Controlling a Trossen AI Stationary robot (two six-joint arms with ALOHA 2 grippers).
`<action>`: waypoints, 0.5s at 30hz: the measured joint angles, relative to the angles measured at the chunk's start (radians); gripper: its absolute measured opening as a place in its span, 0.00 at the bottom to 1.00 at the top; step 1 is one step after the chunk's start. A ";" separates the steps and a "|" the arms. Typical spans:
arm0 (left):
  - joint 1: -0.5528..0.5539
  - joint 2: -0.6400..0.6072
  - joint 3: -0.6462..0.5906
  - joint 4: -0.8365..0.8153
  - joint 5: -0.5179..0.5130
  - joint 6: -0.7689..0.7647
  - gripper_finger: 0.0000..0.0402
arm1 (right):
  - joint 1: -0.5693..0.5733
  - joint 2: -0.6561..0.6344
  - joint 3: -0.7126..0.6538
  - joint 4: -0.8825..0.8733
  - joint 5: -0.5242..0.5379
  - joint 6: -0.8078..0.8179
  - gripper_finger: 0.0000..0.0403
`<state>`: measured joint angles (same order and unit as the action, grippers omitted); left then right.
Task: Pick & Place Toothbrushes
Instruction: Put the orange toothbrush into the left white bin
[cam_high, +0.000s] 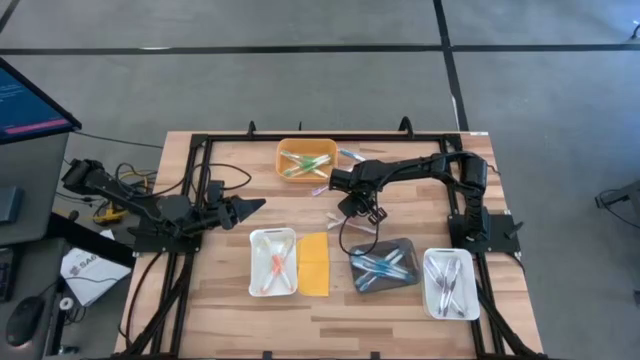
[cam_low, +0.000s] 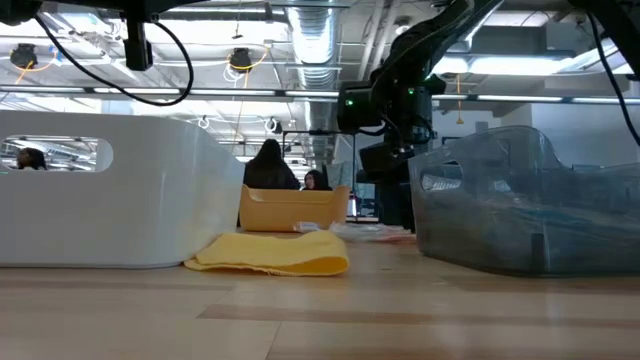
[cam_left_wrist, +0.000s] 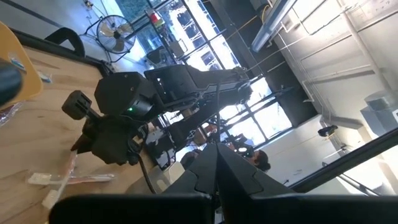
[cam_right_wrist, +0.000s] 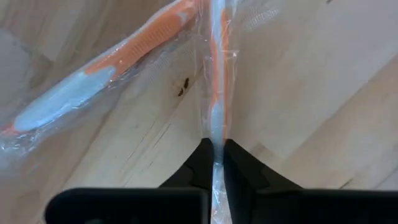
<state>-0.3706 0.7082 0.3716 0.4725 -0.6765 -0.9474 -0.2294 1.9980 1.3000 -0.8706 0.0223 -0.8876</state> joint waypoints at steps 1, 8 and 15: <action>0.000 0.000 0.000 0.000 0.000 0.000 0.00 | -0.001 0.000 0.005 -0.008 0.000 0.019 0.04; 0.000 0.000 0.000 0.000 -0.009 0.000 0.00 | -0.009 0.012 0.119 -0.096 -0.012 0.111 0.01; 0.005 0.000 0.000 0.000 -0.014 0.000 0.00 | -0.038 0.008 0.281 -0.128 -0.095 0.198 0.01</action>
<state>-0.3653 0.7078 0.3717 0.4726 -0.6905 -0.9470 -0.2677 2.0056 1.5807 -0.9991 -0.0731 -0.6895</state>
